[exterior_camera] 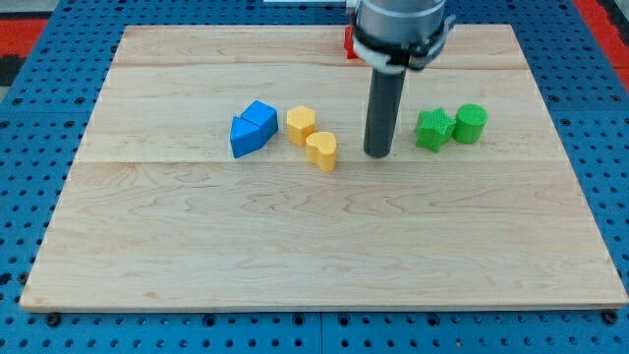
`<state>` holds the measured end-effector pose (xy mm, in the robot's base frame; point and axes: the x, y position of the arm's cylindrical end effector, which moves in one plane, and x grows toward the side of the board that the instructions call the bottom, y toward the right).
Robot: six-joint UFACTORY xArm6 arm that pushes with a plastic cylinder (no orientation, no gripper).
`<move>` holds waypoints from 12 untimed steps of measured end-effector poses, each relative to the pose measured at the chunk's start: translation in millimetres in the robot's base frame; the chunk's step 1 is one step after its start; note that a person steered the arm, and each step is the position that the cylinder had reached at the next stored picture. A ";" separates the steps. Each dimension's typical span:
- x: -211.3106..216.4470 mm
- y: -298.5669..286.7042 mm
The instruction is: Move the red star to the top of the green star
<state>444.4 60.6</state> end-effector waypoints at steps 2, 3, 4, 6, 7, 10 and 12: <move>-38.7 -110.4; -45.5 -53.9; -69.2 -4.0; -113.7 2.1; -126.2 2.6; -131.2 2.1; -122.3 -12.7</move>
<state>322.1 47.9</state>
